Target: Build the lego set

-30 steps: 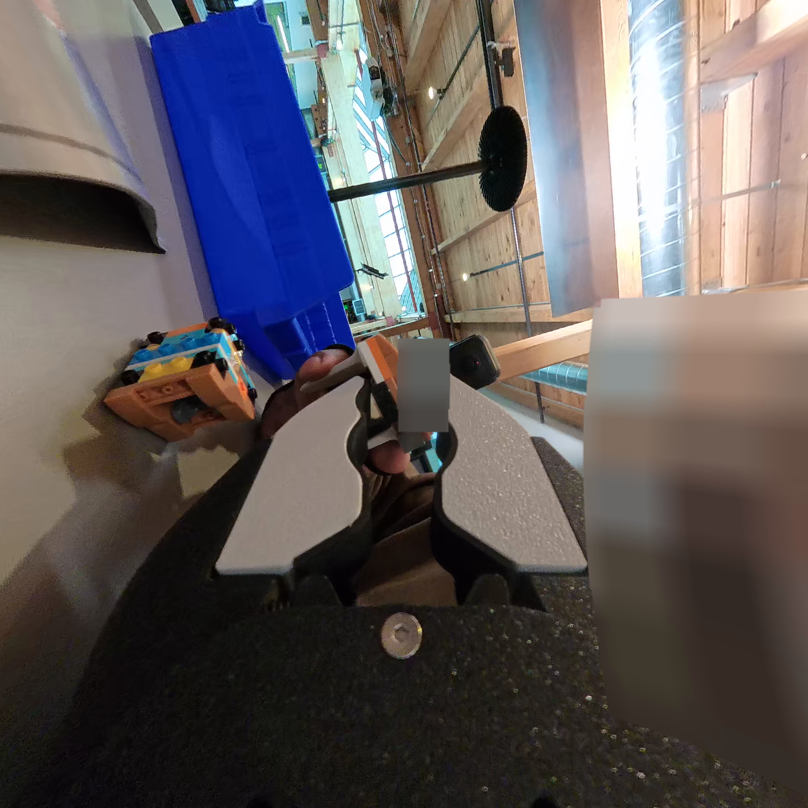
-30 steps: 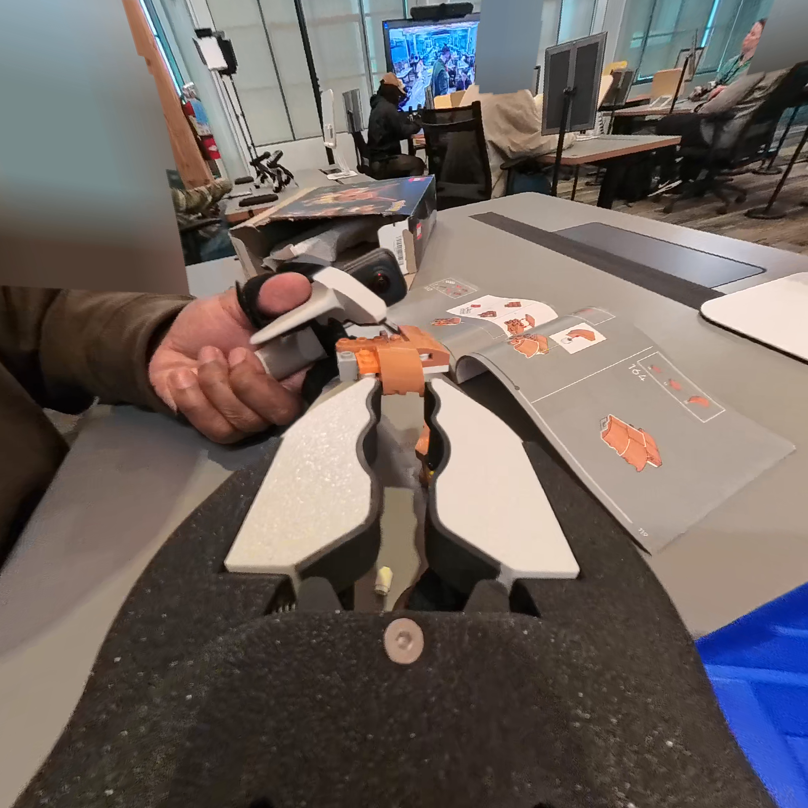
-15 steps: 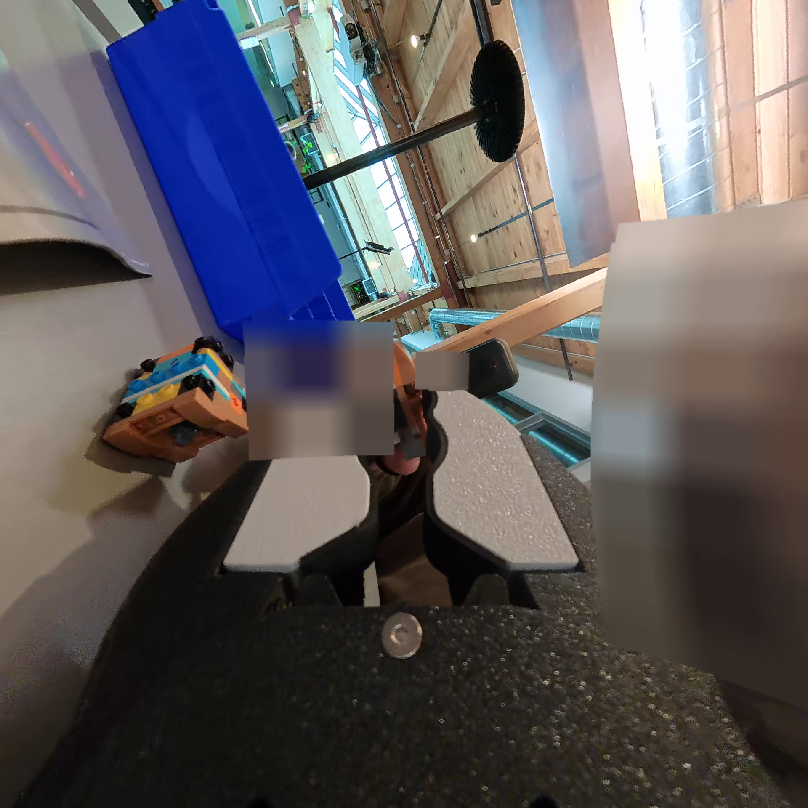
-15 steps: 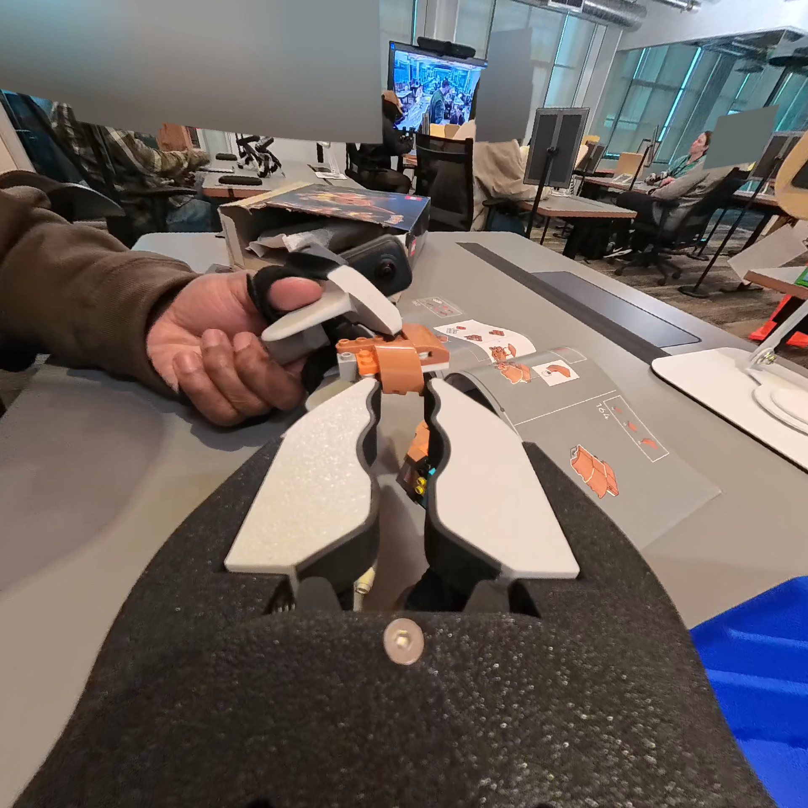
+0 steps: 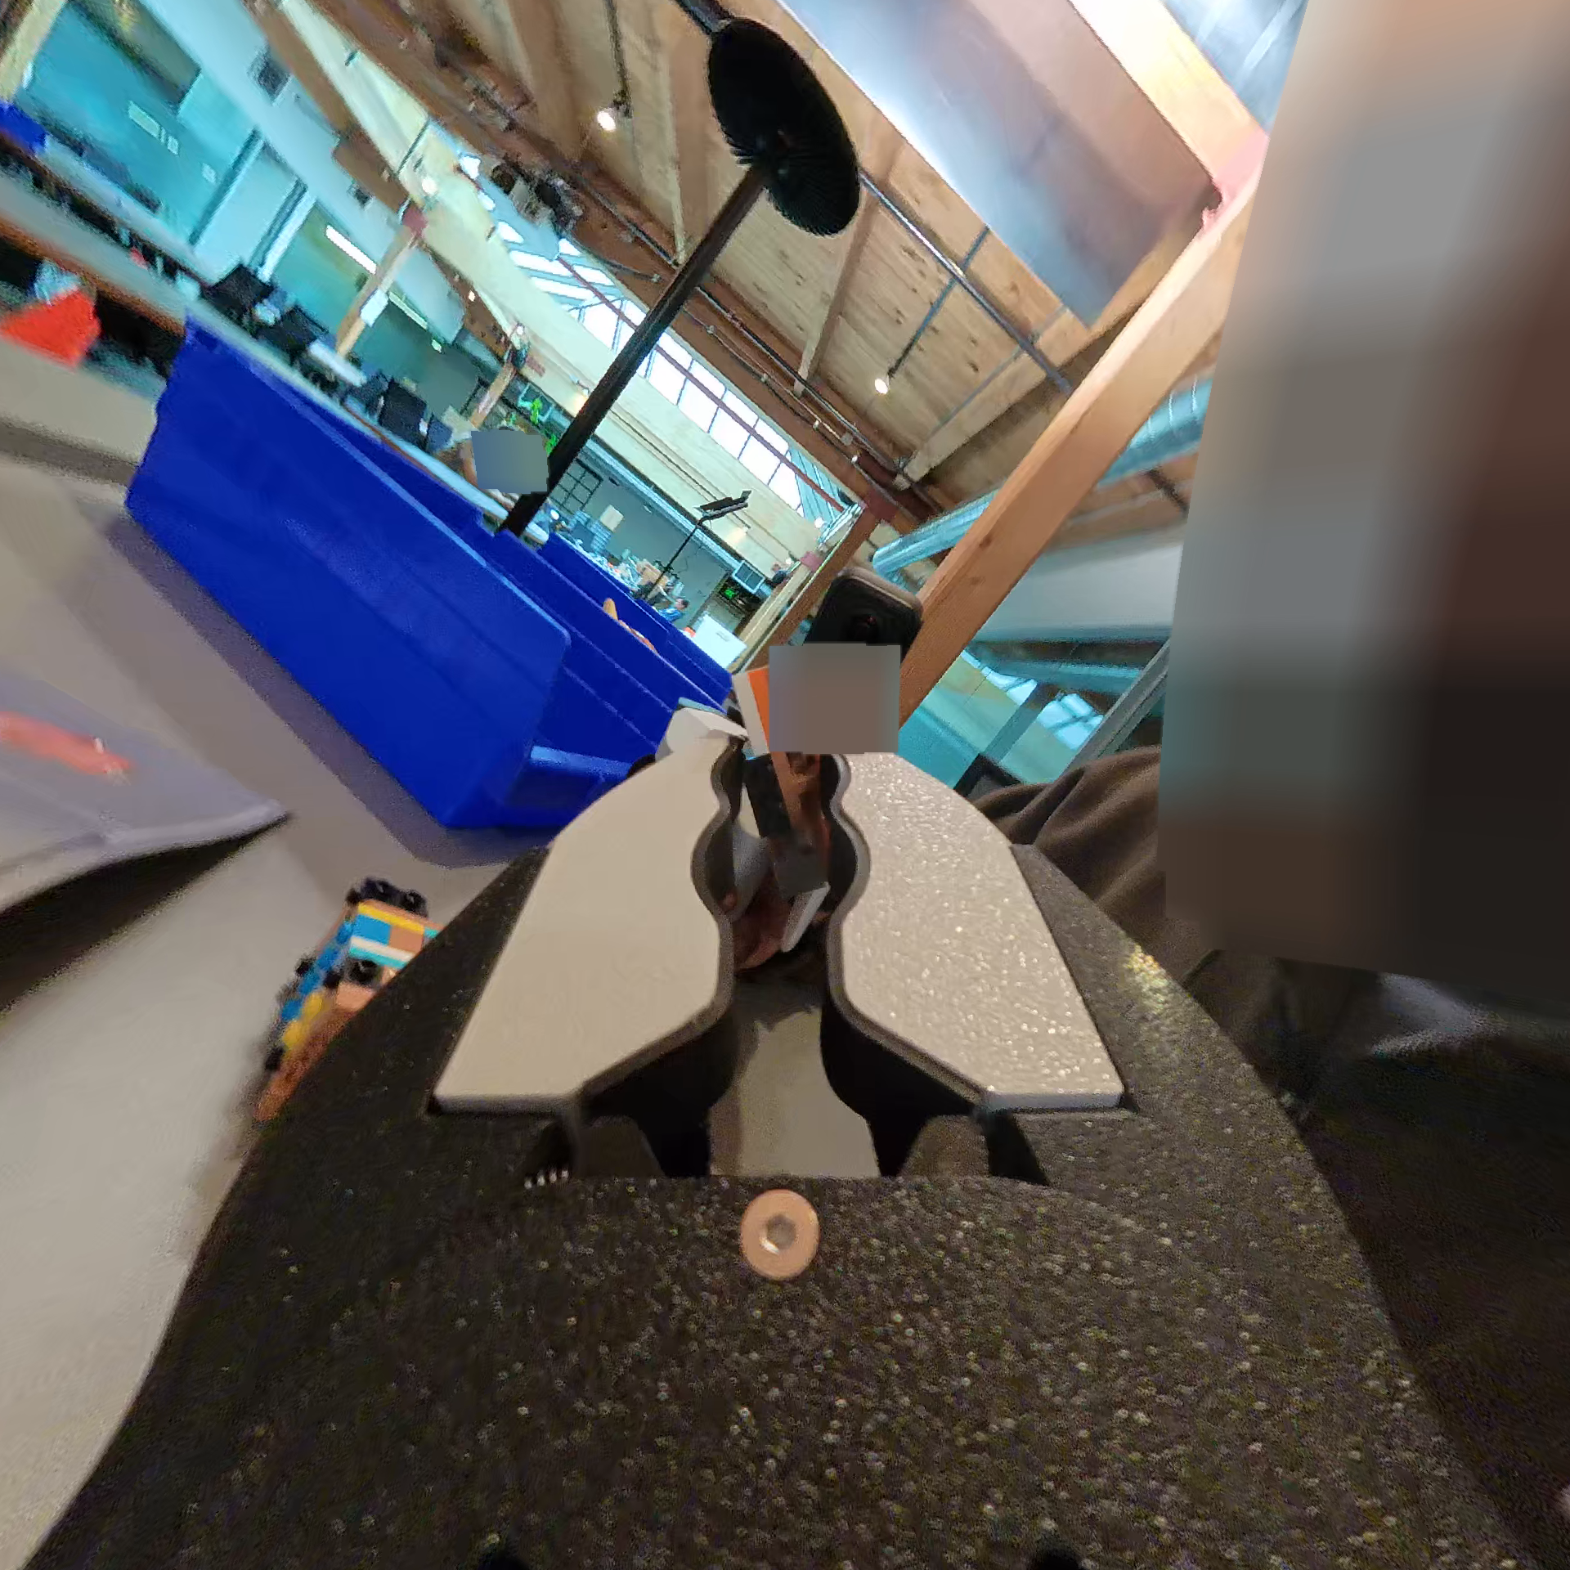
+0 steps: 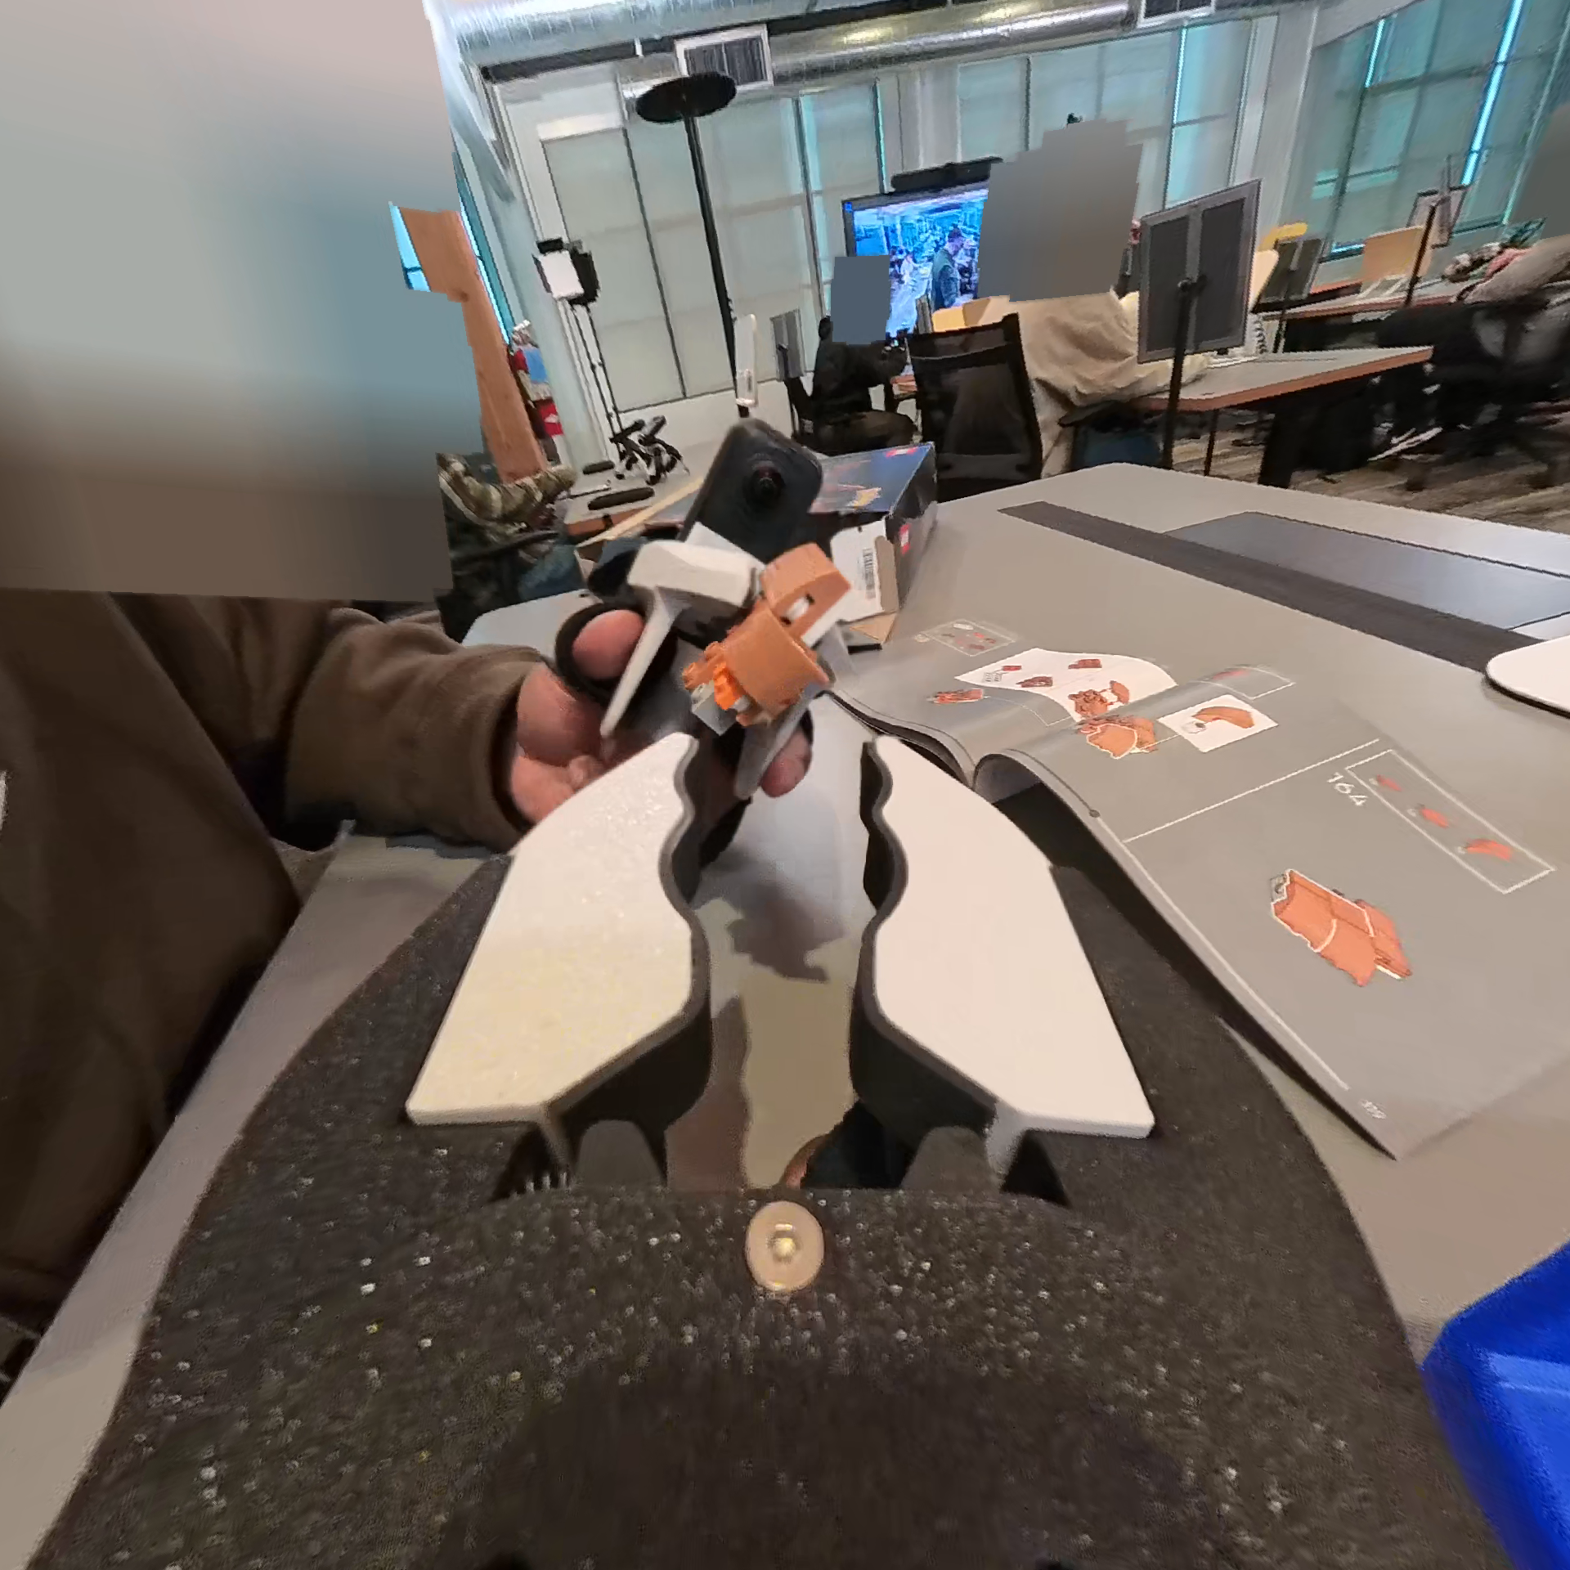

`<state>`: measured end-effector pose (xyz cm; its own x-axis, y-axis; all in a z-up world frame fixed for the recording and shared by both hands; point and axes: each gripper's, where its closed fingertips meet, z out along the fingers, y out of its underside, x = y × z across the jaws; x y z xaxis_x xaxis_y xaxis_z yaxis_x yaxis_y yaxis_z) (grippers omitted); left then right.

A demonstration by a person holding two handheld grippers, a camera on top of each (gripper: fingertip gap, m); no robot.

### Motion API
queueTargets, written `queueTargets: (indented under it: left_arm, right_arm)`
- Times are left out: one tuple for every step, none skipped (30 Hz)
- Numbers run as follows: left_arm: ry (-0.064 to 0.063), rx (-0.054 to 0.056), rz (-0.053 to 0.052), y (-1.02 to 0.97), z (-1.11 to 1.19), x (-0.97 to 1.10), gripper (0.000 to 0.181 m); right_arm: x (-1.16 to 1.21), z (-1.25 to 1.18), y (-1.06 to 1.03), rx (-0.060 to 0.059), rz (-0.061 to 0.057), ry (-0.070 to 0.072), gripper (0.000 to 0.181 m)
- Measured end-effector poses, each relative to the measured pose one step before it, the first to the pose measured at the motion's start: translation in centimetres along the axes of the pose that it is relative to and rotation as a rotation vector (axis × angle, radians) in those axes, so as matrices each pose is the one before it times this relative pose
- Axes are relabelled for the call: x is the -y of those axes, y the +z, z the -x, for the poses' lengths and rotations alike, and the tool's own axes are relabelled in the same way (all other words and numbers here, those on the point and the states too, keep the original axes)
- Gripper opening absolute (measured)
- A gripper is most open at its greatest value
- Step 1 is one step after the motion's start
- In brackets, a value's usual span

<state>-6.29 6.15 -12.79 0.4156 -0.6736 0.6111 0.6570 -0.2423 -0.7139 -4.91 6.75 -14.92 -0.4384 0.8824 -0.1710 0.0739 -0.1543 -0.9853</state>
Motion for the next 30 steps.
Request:
queueTargets:
  left_arm:
    - [0.0662,-0.0091,0.0064,0.050,-0.382,-0.062,0.017]
    - [0.0617,-0.0063,0.0073,0.068,-0.334,-0.083,0.017]
    - [0.0561,-0.0079,0.0058,0.067,-0.338,-0.069,0.017]
    - [0.0476,-0.0098,0.0007,0.055,-0.349,-0.028,0.017]
    - [0.0380,-0.0090,-0.0040,0.034,-0.299,0.042,0.017]
    - [0.0296,-0.0079,-0.0063,0.016,-0.242,0.067,0.017]
    - [0.0227,-0.0068,-0.0062,-0.003,-0.179,0.078,0.017]
    - [0.0214,-0.0069,-0.0047,-0.020,-0.143,0.063,0.017]
    - [0.0261,-0.0048,-0.0023,-0.018,-0.123,0.026,0.017]
    - [0.0341,-0.0068,0.0005,-0.003,-0.185,0.010,0.017]
    - [0.0403,-0.0078,0.0047,0.028,-0.228,-0.045,0.017]
    - [0.0456,-0.0083,0.0088,0.035,-0.273,-0.079,0.017]
    - [0.0485,-0.0097,0.0088,0.063,-0.304,-0.083,0.017]
    - [0.0469,-0.0081,0.0106,0.064,-0.293,-0.116,0.017]
    - [0.0424,-0.0077,0.0118,0.069,-0.270,-0.149,0.017]
    - [0.0333,-0.0076,0.0081,0.048,-0.234,-0.112,0.017]
    - [0.0235,-0.0038,0.0073,0.052,-0.149,-0.099,0.017]
    - [0.0160,0.0000,0.0056,0.031,-0.064,-0.082,0.017]
    - [0.0137,-0.0011,0.0032,0.018,-0.055,-0.039,0.017]
    - [0.0125,-0.0028,0.0040,0.016,-0.085,-0.038,0.017]
    - [0.0127,-0.0030,0.0072,0.026,-0.076,-0.089,0.017]
    - [0.0125,-0.0023,0.0079,0.030,-0.089,-0.097,0.017]
    - [0.0085,-0.0010,0.0055,0.045,-0.066,-0.086,0.017]
    - [0.0032,-0.0033,0.0019,0.026,-0.080,-0.030,0.017]
    - [0.0011,-0.0029,-0.0002,0.014,-0.063,0.013,0.017]
    - [0.0013,-0.0001,-0.0002,0.006,-0.005,0.013,0.017]
    - [0.0003,0.0009,-0.0008,-0.015,0.020,0.016,0.017]
    - [-0.0023,0.0007,-0.0032,-0.022,0.032,0.051,0.017]
    - [-0.0036,0.0017,-0.0024,-0.025,0.056,0.028,0.017]
    - [-0.0027,0.0023,-0.0003,-0.017,0.067,0.004,0.017]
  right_arm:
    - [0.044,0.130,-0.058,0.0049,-0.0039,-0.0045,0.035]
    - [0.023,0.116,-0.044,0.0034,-0.0025,-0.0069,0.035]
    - [-0.006,0.135,-0.048,0.0031,-0.0014,-0.0078,0.035]
    - [0.034,0.135,-0.054,0.0034,-0.0036,-0.0086,0.035]
    - [0.053,0.148,-0.064,0.0030,-0.0045,-0.0107,0.034]
    - [0.036,0.129,-0.061,0.0019,-0.0031,-0.0120,0.034]
    - [0.016,0.141,-0.040,0.0023,-0.0022,-0.0122,0.034]
    - [0.011,0.176,-0.045,0.0036,-0.0026,-0.0133,0.034]
    - [0.020,0.179,-0.036,0.0037,-0.0031,-0.0144,0.033]
    - [0.027,0.212,-0.028,0.0051,-0.0027,-0.0148,0.033]
    - [0.022,0.211,-0.018,0.0050,-0.0021,-0.0154,0.033]
    - [0.047,0.197,-0.029,0.0050,-0.0036,-0.0145,0.033]
    - [0.052,0.187,-0.015,0.0050,-0.0044,-0.0120,0.033]
    - [0.062,0.170,-0.030,0.0050,-0.0048,-0.0096,0.033]
    - [0.071,0.141,-0.022,0.0045,-0.0054,-0.0077,0.033]
    - [0.071,0.105,-0.038,0.0029,-0.0052,-0.0062,0.033]
    - [0.069,0.070,-0.040,0.0015,-0.0050,-0.0055,0.033]
    - [0.059,0.046,-0.047,0.0009,-0.0041,-0.0044,0.033]
    - [0.040,0.033,-0.036,0.0007,-0.0028,-0.0027,0.033]
    - [0.008,0.003,-0.027,-0.0006,-0.0011,-0.0013,0.033]
    - [-0.005,-0.014,-0.016,-0.0010,-0.0002,-0.0015,0.033]
    - [-0.030,-0.003,-0.020,-0.0005,0.0008,-0.0023,0.033]
    - [-0.034,0.001,-0.012,-0.0009,0.0012,-0.0034,0.033]
    - [-0.033,0.002,-0.007,-0.0009,0.0011,-0.0044,0.033]
    - [-0.040,0.006,-0.001,-0.0007,0.0023,-0.0047,0.032]
    - [-0.044,0.023,0.001,0.0001,0.0019,-0.0039,0.032]
    - [-0.023,0.030,0.012,0.0010,0.0010,-0.0024,0.032]
    - [-0.030,0.029,-0.001,0.0008,0.0008,-0.0019,0.032]
    - [-0.028,0.008,0.004,-0.0003,0.0014,-0.0022,0.032]
    - [-0.041,0.006,0.011,-0.0001,0.0016,-0.0021,0.032]
